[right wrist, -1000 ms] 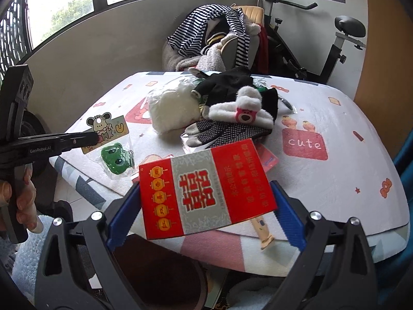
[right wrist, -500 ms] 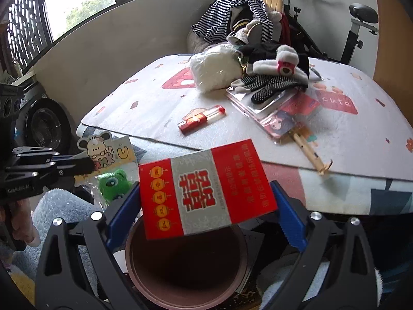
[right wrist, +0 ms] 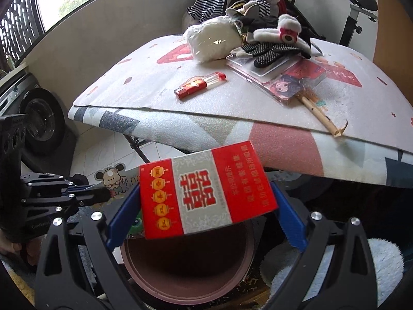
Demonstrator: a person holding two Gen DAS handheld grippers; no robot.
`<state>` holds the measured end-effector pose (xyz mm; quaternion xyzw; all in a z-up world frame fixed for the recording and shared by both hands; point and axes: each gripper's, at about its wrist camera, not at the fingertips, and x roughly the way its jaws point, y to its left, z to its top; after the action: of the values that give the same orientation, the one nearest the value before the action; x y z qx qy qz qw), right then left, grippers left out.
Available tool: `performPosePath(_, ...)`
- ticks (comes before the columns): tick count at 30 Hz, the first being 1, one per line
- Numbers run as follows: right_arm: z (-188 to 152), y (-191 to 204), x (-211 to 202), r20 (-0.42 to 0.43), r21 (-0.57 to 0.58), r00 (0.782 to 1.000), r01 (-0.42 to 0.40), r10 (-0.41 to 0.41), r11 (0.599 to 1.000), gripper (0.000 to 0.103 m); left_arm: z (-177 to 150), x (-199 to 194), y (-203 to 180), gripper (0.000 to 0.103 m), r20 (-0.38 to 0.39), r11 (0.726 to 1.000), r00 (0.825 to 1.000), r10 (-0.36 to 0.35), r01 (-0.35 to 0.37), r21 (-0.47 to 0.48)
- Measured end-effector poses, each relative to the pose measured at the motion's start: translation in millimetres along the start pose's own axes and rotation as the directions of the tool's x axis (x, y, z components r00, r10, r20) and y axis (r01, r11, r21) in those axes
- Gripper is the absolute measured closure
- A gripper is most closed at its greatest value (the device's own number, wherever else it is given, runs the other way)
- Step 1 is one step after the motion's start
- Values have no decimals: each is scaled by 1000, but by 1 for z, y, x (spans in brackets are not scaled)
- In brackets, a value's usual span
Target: Collect trash
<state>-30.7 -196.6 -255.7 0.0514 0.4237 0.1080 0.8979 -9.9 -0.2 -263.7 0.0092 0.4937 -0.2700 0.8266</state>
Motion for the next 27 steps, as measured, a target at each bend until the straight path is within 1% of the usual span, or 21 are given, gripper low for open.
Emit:
performPosePath(9,-3,12,8,-30,-54,1000,-6,5,998,9,-2,-4,5,99,12,1000,1000,-14,14,-17)
performPosePath(11,-3,13,8,-34,-57,999,-6,5,998,9,-2,-4,4,91,14,1000,1000,-13,13,-13)
performPosePath(13,-3,13,8,-35,-58,999,-3,1,998,9,-2,-6,3,67,24,1000,1000,-9,9,-8)
performPosePath(14,-3,12,8,-35,-56,999,-2,0,998,9,-2,-8,2,63,33,1000,999,-10,10,-8)
performPosePath(17,-2,9,6,-30,-42,1000,3,-4,999,9,-1,-11,3,57,48,1000,999,-2,2,-13)
performPosePath(19,-2,6,6,-27,-31,1000,5,-6,1000,9,0,-13,5,45,58,1000,998,12,-10,-27)
performPosePath(20,-1,5,5,-25,-24,1000,6,-6,1000,8,0,-14,6,42,65,999,998,19,-16,-37)
performPosePath(21,-1,4,4,-22,-20,1000,3,-4,1000,6,0,-16,8,36,76,998,997,29,-26,-50)
performPosePath(23,1,2,3,-17,-10,1000,0,0,1000,6,2,-22,12,27,106,995,993,56,-47,-83)
performPosePath(25,3,-1,1,-15,4,1000,3,-3,1000,5,4,-30,17,12,147,992,986,77,-60,-114)
performPosePath(27,7,-5,-1,-4,19,1000,5,-5,1000,5,9,-35,23,9,171,988,981,90,-67,-137)
